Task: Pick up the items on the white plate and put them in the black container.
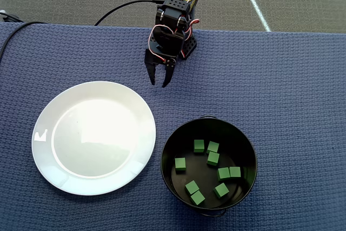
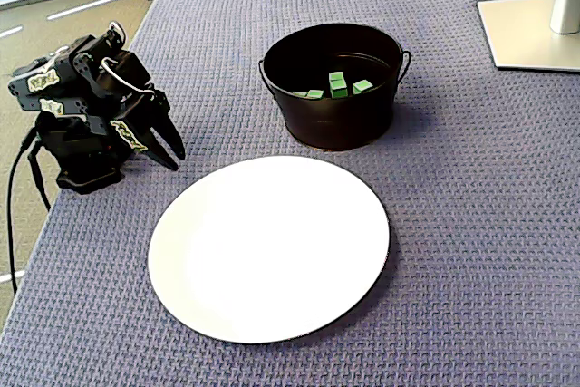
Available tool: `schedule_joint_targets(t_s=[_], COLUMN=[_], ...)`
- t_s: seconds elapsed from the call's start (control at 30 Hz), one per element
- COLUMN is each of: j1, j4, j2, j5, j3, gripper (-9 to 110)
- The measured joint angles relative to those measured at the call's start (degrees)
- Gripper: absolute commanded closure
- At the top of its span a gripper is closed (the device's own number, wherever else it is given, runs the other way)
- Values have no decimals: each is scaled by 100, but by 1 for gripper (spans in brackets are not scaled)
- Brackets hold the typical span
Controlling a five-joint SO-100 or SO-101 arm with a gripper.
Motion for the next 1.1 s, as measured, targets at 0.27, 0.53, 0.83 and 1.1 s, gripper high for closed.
schedule_joint_targets(t_s=[0.27,0.53,0.83,1.1], j1=[-53,79,-475,-703], j4=[88,79,79,79], j2=[0,26,26,26], j5=[888,1301,1213,1239], j3=[18,9,9,9], gripper=[101,98,98,98])
